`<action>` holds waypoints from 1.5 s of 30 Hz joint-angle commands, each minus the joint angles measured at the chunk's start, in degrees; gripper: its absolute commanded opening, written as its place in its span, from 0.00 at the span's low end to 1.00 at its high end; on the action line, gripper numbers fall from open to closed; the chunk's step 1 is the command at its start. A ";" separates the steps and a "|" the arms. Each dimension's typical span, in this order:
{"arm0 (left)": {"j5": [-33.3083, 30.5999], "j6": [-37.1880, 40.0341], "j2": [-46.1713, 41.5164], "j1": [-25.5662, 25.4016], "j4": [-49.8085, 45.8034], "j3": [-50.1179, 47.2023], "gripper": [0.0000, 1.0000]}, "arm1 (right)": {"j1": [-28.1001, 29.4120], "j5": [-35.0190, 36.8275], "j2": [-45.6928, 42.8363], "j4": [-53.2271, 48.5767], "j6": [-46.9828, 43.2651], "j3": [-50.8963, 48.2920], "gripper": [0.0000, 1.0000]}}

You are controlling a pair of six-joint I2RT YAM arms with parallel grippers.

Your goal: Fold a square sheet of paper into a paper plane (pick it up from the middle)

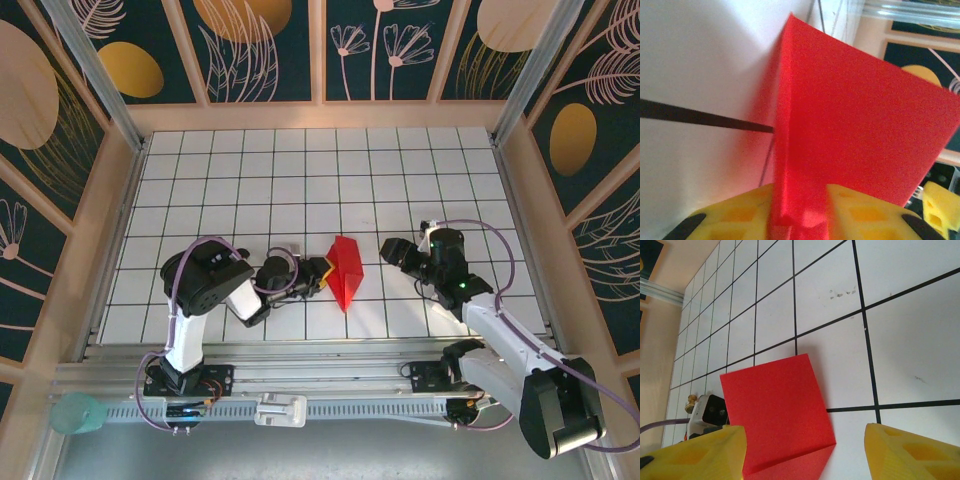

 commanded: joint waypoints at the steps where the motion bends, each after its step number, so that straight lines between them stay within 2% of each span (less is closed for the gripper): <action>1: 0.03 4.73 -2.25 0.65 -3.36 -0.94 0.38 | -0.28 -1.28 0.75 0.75 -0.71 -0.87 0.64; 7: -0.86 10.39 -6.00 2.39 -9.84 -3.10 0.51 | -0.25 -2.08 1.21 0.96 -0.73 -1.63 0.64; 15: -7.17 25.06 -18.43 3.47 -33.08 -2.16 0.72 | 4.33 -1.65 2.67 1.30 -1.52 -2.00 0.63; 21: -7.62 30.59 -24.49 3.14 -47.80 0.40 0.75 | 8.87 -0.67 5.36 3.09 -1.55 -1.99 0.63; 24: -5.26 29.60 -25.99 1.27 -48.32 0.83 0.74 | 12.11 2.25 6.49 3.73 -0.54 -2.31 0.61; 29: -2.67 26.82 -24.57 -2.86 -47.61 2.92 0.68 | 16.77 3.36 11.13 8.64 2.58 -3.55 0.49; 36: -0.19 24.96 -21.96 -3.79 -44.51 3.64 0.61 | 22.79 3.21 19.06 17.23 6.56 -3.44 0.34; 41: -0.77 25.43 -20.77 -3.70 -45.62 4.09 0.51 | 24.70 4.32 22.31 20.61 8.85 -3.50 0.28; 45: -0.04 27.79 -19.91 -2.13 -45.56 4.37 0.37 | 24.69 5.99 21.43 18.74 8.35 -3.48 0.27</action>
